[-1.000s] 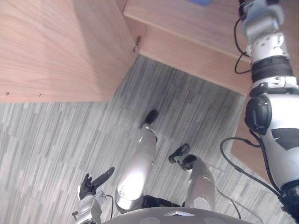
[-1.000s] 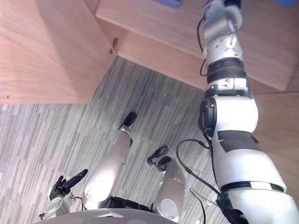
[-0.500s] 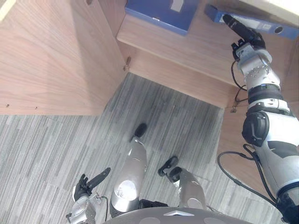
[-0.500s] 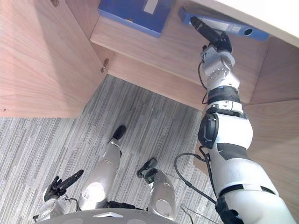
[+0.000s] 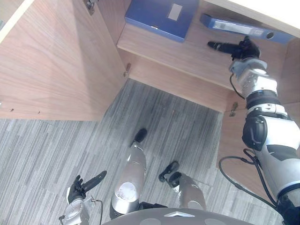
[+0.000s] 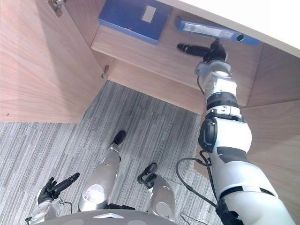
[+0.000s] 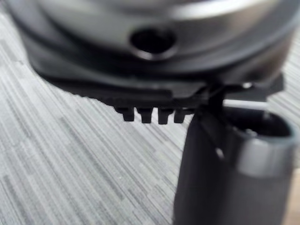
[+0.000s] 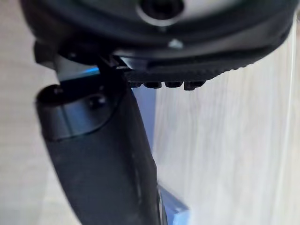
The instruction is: Walk over to the cabinet, pick up the folder, carry it to the office cabinet, place the folder inside the office cabinet, then close the office cabinet door
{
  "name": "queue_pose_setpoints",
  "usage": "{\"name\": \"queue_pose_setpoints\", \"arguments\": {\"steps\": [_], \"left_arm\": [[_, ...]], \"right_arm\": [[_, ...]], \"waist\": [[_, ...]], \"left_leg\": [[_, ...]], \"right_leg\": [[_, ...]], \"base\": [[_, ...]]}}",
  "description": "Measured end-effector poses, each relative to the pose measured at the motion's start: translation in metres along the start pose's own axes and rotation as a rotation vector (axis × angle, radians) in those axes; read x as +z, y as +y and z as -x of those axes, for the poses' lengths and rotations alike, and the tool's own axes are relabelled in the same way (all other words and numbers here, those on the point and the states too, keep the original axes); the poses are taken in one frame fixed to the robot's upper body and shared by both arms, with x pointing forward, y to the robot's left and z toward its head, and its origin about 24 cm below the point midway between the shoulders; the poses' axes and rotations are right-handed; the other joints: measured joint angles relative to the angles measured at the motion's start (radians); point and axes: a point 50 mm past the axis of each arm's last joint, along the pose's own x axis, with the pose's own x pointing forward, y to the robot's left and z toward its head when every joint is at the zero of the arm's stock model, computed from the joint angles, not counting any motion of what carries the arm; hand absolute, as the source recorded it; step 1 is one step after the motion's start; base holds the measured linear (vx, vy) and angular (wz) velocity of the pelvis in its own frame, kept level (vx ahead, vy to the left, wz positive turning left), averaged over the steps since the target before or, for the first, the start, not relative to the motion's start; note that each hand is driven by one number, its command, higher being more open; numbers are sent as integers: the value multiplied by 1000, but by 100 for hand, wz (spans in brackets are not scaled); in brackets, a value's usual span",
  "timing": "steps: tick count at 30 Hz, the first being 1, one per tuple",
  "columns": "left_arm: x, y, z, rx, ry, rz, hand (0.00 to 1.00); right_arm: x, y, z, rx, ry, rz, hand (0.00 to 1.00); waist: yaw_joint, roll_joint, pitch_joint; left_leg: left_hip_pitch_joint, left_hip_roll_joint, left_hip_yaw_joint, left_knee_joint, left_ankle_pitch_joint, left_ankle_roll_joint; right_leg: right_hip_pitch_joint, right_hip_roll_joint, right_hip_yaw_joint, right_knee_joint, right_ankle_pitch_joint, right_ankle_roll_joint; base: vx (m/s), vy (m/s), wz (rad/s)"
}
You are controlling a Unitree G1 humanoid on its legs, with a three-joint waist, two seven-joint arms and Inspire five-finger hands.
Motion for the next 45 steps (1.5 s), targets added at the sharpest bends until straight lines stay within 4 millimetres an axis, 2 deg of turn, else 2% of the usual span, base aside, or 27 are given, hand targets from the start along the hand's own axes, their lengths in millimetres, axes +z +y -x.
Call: {"name": "queue_pose_setpoints", "arguments": {"steps": [2,6,8,11,13,17,29,37,45], "left_arm": [[6,1,-2,-24,-16,-70,100],[9,0,-3,-58,-22,-122,100],[7,-1,-3,-66,-17,-135,100],[1,0,-1,-74,-3,-147,100],[-5,5,2,-65,17,-151,100],[-11,10,3,-55,42,-157,100],[-16,12,5,-55,47,-161,100],[-17,11,5,-59,47,-159,100],[-19,3,6,-88,49,-181,100]], "right_arm": [[-2,16,0,104,5,261,100],[-9,39,3,231,12,648,100],[-11,45,4,271,-1,735,100],[-13,40,4,281,-2,829,100],[-12,28,3,255,9,893,100],[-14,8,2,211,46,911,100],[-11,0,1,161,39,812,100],[-13,11,1,186,29,774,100],[-22,35,3,279,34,805,100]], "waist": [[1,0,-1],[5,0,-1],[8,0,-1],[15,0,-1],[20,1,-1],[29,1,-1],[35,5,1],[44,15,7],[54,21,15]], "left_leg": [[5,11,2,-20,9,-1],[7,21,2,-26,12,-2],[7,28,3,-26,12,-2],[8,33,7,-27,12,-2],[9,34,9,-30,13,-1],[13,36,9,-66,33,-1],[16,53,5,-97,50,-6],[16,53,4,-98,50,-6],[17,55,3,-98,50,-6]], "right_leg": [[1,13,3,-20,10,-4],[1,27,9,-34,16,-8],[1,38,18,-46,23,-11],[0,43,25,-51,26,-11],[-3,44,30,-49,27,-12],[-18,47,34,-49,30,-17],[-33,60,35,-45,26,-23],[-33,60,34,-46,26,-24],[-31,61,34,-46,25,-24]], "base": [[-51,-34,-9],[-42,-38,-4],[-42,-28,-8],[-62,-27,-8],[-51,-12,-5],[-61,-24,-3],[-37,-40,-1],[-24,-19,0],[-21,-20,0]]}}
